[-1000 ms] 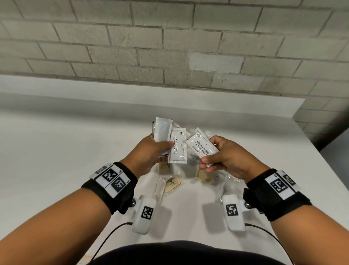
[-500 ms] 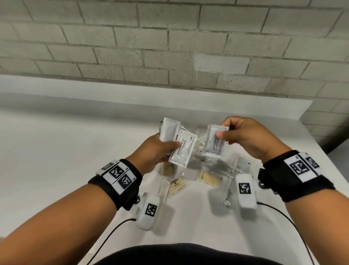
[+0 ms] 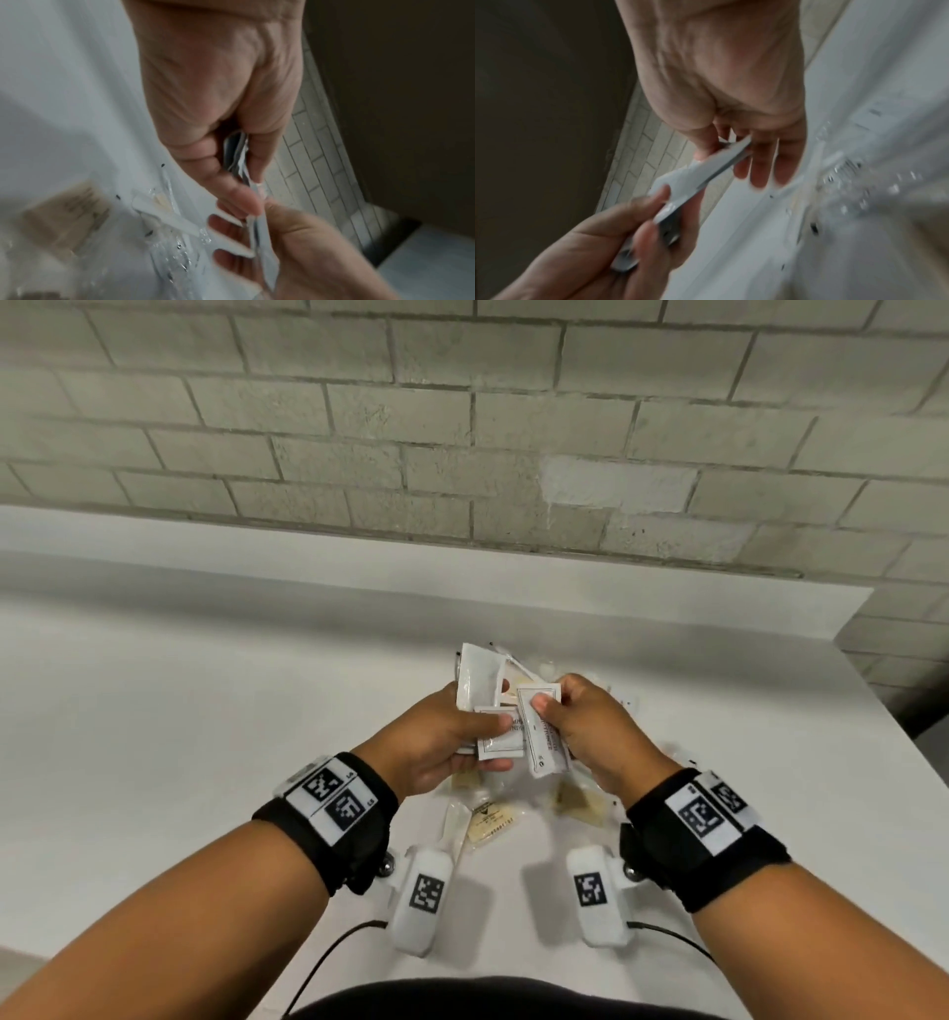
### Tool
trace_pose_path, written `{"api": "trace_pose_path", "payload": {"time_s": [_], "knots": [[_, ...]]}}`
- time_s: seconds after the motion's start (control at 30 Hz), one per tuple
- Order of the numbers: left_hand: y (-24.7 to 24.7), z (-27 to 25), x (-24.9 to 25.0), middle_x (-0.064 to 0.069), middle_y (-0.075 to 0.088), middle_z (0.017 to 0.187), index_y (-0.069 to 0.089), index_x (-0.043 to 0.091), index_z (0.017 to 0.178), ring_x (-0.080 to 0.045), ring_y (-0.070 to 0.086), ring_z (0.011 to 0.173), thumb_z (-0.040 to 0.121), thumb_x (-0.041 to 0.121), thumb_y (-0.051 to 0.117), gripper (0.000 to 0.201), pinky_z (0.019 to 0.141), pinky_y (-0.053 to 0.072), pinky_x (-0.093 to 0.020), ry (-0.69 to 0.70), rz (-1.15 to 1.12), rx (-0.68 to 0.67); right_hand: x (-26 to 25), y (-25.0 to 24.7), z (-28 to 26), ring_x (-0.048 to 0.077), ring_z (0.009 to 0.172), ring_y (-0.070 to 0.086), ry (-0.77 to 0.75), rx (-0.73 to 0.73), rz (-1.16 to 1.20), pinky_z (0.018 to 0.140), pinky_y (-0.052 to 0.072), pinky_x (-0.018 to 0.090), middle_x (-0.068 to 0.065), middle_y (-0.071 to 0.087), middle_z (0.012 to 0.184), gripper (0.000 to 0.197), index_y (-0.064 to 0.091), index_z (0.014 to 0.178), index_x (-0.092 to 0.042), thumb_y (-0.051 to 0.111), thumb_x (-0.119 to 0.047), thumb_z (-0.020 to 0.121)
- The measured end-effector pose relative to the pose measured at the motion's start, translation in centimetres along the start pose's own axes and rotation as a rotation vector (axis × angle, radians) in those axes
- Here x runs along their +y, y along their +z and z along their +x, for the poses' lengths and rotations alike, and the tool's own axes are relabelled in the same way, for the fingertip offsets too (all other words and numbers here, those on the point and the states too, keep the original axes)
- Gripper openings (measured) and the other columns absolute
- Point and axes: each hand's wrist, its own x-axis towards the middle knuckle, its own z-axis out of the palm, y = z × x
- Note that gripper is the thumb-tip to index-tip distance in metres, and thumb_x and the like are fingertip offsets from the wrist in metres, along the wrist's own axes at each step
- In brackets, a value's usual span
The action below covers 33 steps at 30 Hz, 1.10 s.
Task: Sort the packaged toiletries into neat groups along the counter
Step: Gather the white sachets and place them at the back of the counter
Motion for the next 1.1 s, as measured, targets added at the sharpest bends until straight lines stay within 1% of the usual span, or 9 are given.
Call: {"api": "trace_pose_path", "payload": {"time_s": [0.17, 0.27, 0.47, 0.63, 0.7, 0.8, 0.9, 1.0, 1.1], "knots": [[0.0, 0.8, 0.5, -0.004, 0.072, 0.091, 0.063, 0.015, 0.105, -0.014, 0.070, 0.076, 0.085, 0.000, 0.065, 0.024, 0.056, 0.058, -0.021, -0.007, 0.077, 0.033, -2.2, -0.8, -0.2, 0.017, 0.071, 0.054, -0.259, -0.105, -0.392, 0.060, 0.039, 0.028, 0.000, 0.059, 0.082, 0.013, 0.048, 0.094, -0.014, 0.050, -0.027, 0.097], [0.7, 1.0, 0.7, -0.002, 0.071, 0.084, 0.063, 0.015, 0.101, -0.012, 0.070, 0.072, 0.090, 0.000, 0.058, 0.020, 0.054, 0.056, -0.020, -0.023, 0.039, 0.020, -1.6, 1.0, -0.9, 0.009, 0.066, 0.049, -0.291, -0.013, -0.471, 0.057, 0.036, 0.022, -0.009, 0.051, 0.074, 0.016, 0.042, 0.096, -0.015, 0.042, -0.031, 0.100], [-0.4, 0.4, 0.1, -0.016, 0.073, 0.104, 0.058, 0.000, 0.117, -0.027, 0.073, 0.086, 0.097, 0.009, 0.045, 0.026, 0.064, 0.061, -0.028, -0.099, -0.138, 0.023, -0.5, -0.8, -0.1, 0.017, 0.076, 0.066, 0.025, 0.105, 0.163, 0.064, 0.050, 0.029, 0.000, 0.070, 0.087, 0.040, 0.064, 0.101, -0.019, 0.049, -0.055, 0.091], [-0.2, 0.4, -0.1, -0.011, 0.073, 0.106, 0.063, 0.012, 0.112, -0.020, 0.074, 0.087, 0.094, 0.033, 0.053, 0.030, 0.066, 0.060, -0.023, -0.059, 0.042, -0.005, -2.2, -1.1, -0.2, 0.013, 0.063, 0.063, -0.064, -0.186, 0.374, 0.058, 0.048, 0.024, 0.003, 0.070, 0.077, 0.009, 0.068, 0.089, -0.014, 0.066, -0.022, 0.087], [-0.4, 0.6, 0.0, -0.014, 0.073, 0.106, 0.063, 0.010, 0.116, -0.019, 0.073, 0.085, 0.094, 0.050, 0.041, 0.050, 0.063, 0.059, -0.023, -0.067, 0.009, 0.047, -3.2, -1.5, -0.1, 0.006, 0.059, 0.058, -0.247, -0.012, 0.242, 0.057, 0.046, 0.022, -0.004, 0.066, 0.071, 0.006, 0.065, 0.084, -0.015, 0.064, -0.017, 0.090], [-0.9, 0.9, 0.5, -0.015, 0.073, 0.101, 0.061, 0.007, 0.118, -0.019, 0.074, 0.080, 0.093, 0.057, 0.037, 0.061, 0.059, 0.058, -0.023, -0.100, -0.148, 0.107, -3.4, -2.5, -0.5, 0.011, 0.071, 0.063, -0.775, 0.254, -0.336, 0.062, 0.049, 0.025, -0.008, 0.067, 0.079, 0.012, 0.071, 0.091, -0.020, 0.061, -0.028, 0.089], [-0.7, 0.8, 1.0, -0.007, 0.072, 0.092, 0.065, 0.011, 0.108, -0.016, 0.072, 0.076, 0.085, 0.036, 0.062, 0.034, 0.058, 0.057, -0.022, -0.093, -0.180, 0.082, -1.9, -1.7, -1.5, 0.020, 0.061, 0.062, -1.196, 0.158, -0.943, 0.047, 0.040, 0.023, -0.004, 0.064, 0.076, 0.019, 0.071, 0.097, -0.022, 0.070, -0.024, 0.079], [-0.6, 1.2, 0.9, -0.008, 0.072, 0.087, 0.066, 0.011, 0.107, -0.019, 0.069, 0.074, 0.085, 0.007, 0.063, 0.022, 0.062, 0.058, -0.028, -0.032, -0.158, 0.096, 0.0, -0.6, -2.5, 0.019, 0.062, 0.061, -1.178, -0.041, -1.009, 0.046, 0.045, 0.025, -0.003, 0.066, 0.080, 0.036, 0.063, 0.110, -0.020, 0.074, -0.014, 0.076], [-1.2, 1.5, 0.7, -0.009, 0.074, 0.090, 0.064, 0.009, 0.115, -0.022, 0.071, 0.079, 0.086, 0.002, 0.063, 0.030, 0.076, 0.058, -0.037, 0.062, -0.159, 0.210, 1.5, -0.6, -3.5, 0.014, 0.072, 0.063, -0.913, -0.057, -0.825, 0.059, 0.049, 0.023, -0.001, 0.064, 0.091, 0.036, 0.052, 0.125, -0.025, 0.049, -0.019, 0.090]]}}
